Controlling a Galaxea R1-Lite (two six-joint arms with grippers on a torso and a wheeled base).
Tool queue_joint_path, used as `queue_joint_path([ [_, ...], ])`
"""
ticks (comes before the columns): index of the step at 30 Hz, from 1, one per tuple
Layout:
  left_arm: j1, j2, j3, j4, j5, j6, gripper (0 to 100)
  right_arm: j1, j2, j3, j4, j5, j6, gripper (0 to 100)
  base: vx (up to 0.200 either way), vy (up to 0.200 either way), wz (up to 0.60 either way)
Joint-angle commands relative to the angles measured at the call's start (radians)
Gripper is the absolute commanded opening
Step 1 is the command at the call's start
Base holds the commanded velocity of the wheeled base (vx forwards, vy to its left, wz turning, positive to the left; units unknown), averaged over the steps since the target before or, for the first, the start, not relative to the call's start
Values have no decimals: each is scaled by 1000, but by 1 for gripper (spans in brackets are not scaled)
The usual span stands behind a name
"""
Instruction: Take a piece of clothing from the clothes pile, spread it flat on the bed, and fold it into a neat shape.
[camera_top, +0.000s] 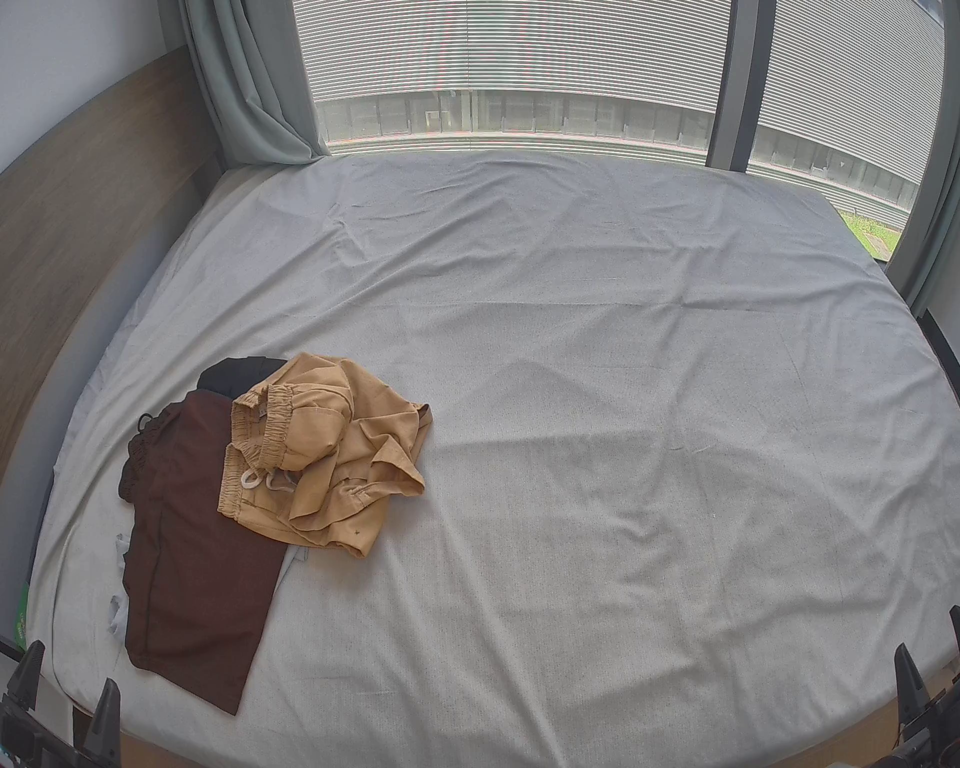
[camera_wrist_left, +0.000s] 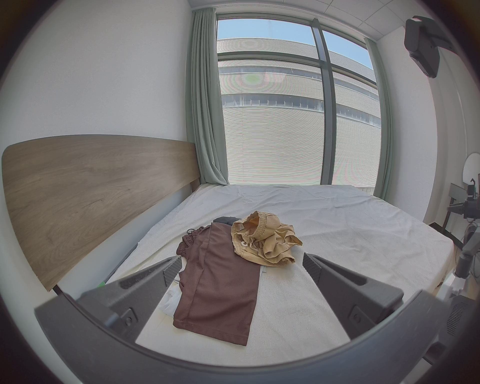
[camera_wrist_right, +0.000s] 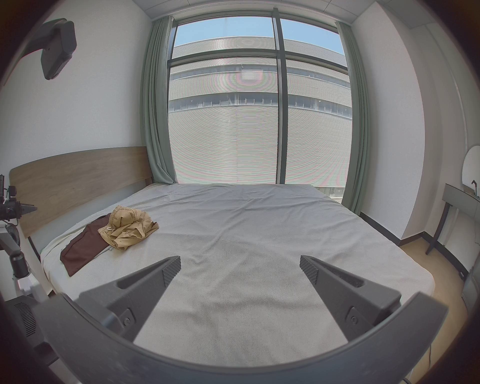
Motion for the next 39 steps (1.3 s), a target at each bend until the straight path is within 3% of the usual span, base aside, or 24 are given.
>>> queue_joint_path([
  [1,0,-16,18,2,0,0,100,0,-15,15,0,0,0,100,0,0,0],
  [20,0,-16,-16,-57,3,4,100,0,-15,15,-2,0,3,100,0,0,0],
  [39,-30,180,-154,-46,-104,-17,100,2,-16,15,-2,0,3,100,0,0,0],
])
